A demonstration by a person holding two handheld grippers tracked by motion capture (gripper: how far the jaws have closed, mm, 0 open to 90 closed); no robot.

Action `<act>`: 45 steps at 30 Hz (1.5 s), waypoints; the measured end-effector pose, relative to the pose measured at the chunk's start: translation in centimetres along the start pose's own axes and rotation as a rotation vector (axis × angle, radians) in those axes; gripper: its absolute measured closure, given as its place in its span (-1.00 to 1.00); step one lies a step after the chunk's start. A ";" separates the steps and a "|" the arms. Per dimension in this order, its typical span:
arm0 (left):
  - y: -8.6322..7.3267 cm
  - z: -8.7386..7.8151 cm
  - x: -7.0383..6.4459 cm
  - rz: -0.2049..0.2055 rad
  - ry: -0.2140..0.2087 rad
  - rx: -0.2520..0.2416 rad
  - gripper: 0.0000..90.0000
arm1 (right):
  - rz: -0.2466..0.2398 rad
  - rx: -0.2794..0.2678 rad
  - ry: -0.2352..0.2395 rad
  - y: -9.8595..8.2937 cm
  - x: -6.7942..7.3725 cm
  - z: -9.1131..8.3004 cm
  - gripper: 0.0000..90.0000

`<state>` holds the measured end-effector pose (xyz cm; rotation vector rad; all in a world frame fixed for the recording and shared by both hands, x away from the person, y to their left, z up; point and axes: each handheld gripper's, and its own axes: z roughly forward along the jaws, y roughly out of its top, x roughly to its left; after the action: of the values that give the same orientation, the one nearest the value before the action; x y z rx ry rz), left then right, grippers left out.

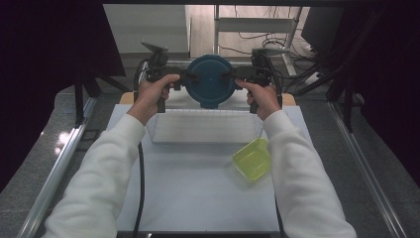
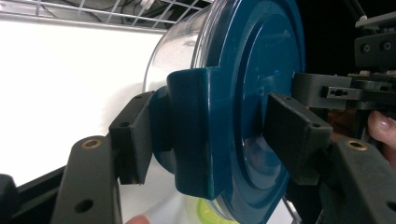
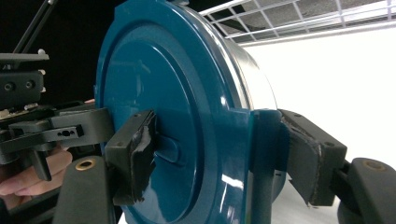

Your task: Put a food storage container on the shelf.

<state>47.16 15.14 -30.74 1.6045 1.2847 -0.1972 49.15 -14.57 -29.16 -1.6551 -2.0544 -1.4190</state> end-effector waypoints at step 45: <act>-0.2 1.8 1.7 0.030 0.004 -0.098 -0.77 | 0.053 -0.144 -0.078 0.1 -0.4 1.8 -0.80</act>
<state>48.51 14.82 -32.80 1.5400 1.2537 -0.1109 50.15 -13.51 -30.29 -1.8343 -1.9734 -1.5412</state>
